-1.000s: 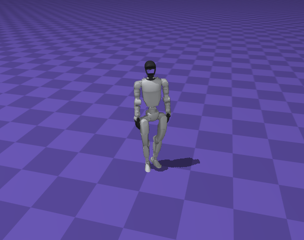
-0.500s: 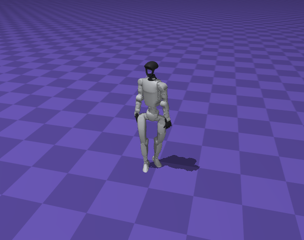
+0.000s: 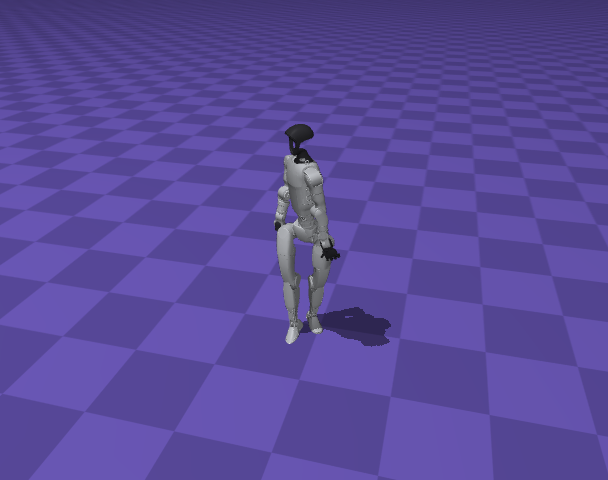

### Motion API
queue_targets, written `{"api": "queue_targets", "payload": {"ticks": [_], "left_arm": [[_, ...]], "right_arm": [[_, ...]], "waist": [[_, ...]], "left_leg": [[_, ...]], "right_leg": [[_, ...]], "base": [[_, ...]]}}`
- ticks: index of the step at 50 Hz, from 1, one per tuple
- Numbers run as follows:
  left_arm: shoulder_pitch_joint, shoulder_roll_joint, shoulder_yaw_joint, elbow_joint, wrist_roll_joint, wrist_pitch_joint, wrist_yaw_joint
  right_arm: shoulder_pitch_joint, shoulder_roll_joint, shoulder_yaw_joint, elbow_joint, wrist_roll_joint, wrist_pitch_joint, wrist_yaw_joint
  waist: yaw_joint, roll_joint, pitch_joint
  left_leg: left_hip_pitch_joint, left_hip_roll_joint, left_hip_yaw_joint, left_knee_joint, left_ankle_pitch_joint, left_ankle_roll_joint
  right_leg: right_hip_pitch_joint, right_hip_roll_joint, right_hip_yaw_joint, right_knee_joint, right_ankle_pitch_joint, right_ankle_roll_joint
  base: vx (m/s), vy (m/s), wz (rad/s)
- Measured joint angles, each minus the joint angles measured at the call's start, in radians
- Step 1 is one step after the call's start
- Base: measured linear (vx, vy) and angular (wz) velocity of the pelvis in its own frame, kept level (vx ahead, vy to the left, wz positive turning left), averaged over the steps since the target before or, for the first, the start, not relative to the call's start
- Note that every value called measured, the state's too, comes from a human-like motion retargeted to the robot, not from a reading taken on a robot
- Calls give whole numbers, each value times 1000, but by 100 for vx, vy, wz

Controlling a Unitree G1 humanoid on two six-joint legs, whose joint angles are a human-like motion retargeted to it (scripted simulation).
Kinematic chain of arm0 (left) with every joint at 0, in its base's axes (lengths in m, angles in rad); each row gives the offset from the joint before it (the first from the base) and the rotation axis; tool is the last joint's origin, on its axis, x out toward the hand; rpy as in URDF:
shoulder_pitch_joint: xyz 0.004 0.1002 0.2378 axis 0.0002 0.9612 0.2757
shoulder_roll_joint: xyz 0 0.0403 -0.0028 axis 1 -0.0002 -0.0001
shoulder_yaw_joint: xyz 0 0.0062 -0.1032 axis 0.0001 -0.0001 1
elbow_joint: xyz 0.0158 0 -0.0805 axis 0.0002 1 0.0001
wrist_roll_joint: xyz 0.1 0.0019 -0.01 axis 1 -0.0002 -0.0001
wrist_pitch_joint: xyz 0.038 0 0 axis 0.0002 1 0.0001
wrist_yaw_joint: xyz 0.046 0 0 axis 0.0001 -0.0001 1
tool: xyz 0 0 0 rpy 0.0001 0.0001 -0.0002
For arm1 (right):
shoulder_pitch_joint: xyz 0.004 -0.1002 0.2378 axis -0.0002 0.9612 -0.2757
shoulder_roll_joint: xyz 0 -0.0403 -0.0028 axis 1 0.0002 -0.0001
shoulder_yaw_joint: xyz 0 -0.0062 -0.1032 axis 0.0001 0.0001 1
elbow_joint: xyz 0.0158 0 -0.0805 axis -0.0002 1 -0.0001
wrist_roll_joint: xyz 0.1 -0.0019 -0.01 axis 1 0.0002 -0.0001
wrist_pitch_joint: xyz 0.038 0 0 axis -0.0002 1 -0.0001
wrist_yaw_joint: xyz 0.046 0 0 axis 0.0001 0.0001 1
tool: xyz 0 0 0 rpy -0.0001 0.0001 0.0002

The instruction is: In place motions

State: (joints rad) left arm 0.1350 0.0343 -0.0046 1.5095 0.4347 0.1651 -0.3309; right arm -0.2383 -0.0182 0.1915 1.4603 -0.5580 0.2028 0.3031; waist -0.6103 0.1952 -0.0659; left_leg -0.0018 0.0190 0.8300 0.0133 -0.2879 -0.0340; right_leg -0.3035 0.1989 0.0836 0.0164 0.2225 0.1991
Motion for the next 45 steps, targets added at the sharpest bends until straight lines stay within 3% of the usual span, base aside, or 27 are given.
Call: {"api": "queue_targets", "payload": {"ticks": [10, 18, 31, 45], "left_arm": [[-17, 3, 16, -3, 4, 0, -2], [-46, -5, 55, -13, -15, 15, 39], [-76, -14, 97, -20, -42, 19, 67], [-70, 33, 110, 22, -43, 26, 85]], "right_arm": [[2, -5, -2, 9, 7, 1, -3], [28, -14, -30, -4, 9, -5, 5], [105, -59, -193, 29, 162, -7, -12], [151, -90, -233, 26, 122, -2, -7]], "waist": [[17, 1, -9], [57, -12, -22], [274, -47, -52], [399, -95, -62]], "left_leg": [[-7, 2, -23, 9, 6, 6], [-13, 1, -73, 18, 18, 26], [-22, 3, -144, 30, 46, 71], [-58, -50, -405, 55, 104, 134]], "right_leg": [[6, -9, -11, 4, -6, -30], [29, -19, -26, 10, -28, -90], [117, -63, -56, 5, -88, -131], [209, -155, -270, 23, -170, -170]], "base": [[2, 2, 18], [3, 8, 54], [-5, 17, 58], [-10, 14, 126]]}}
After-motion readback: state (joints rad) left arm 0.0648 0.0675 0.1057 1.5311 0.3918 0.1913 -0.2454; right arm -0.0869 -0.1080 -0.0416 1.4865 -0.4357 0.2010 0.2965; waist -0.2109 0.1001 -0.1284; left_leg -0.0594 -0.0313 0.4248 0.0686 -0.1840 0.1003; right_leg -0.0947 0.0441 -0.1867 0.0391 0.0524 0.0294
